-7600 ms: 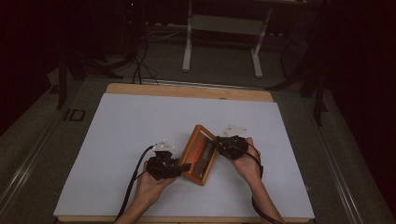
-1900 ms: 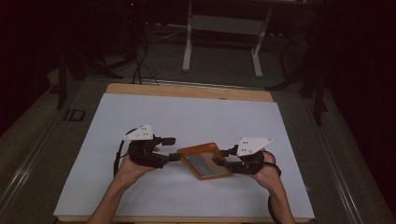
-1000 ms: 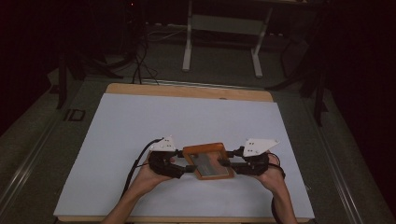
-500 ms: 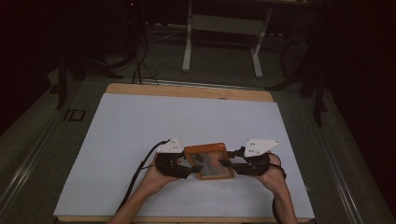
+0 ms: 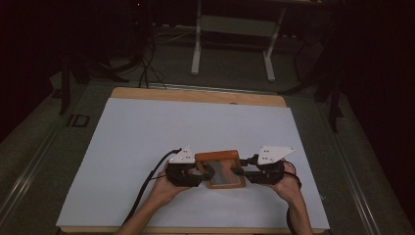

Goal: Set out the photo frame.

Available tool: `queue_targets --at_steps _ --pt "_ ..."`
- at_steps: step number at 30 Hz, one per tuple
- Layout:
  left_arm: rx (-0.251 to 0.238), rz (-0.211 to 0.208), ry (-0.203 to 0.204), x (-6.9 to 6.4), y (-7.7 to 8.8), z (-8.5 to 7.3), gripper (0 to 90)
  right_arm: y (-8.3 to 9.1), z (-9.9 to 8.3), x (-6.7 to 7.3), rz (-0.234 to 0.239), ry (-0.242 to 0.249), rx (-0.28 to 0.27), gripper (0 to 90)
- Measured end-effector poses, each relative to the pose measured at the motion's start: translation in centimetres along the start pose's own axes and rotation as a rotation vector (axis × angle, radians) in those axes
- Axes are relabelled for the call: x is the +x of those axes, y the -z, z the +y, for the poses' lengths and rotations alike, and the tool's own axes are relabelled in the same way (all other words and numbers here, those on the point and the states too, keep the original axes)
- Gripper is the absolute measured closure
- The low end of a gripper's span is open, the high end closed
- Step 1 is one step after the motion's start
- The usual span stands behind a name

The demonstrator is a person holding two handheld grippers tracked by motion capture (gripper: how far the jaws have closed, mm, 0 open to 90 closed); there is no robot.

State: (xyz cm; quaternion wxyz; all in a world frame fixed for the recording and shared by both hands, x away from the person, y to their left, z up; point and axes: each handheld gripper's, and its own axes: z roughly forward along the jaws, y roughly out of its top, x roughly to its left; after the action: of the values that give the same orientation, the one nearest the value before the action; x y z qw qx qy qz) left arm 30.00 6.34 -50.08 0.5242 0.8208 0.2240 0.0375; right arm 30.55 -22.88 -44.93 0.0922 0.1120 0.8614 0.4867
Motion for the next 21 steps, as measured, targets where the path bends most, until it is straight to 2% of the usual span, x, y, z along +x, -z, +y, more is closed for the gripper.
queue_targets --at_steps 21 --pt "0.002 -0.02 -0.014 -0.33 0.42 0.43 63.2 0.41 -0.21 -0.33 0.019 -0.016 -0.011 66.3"
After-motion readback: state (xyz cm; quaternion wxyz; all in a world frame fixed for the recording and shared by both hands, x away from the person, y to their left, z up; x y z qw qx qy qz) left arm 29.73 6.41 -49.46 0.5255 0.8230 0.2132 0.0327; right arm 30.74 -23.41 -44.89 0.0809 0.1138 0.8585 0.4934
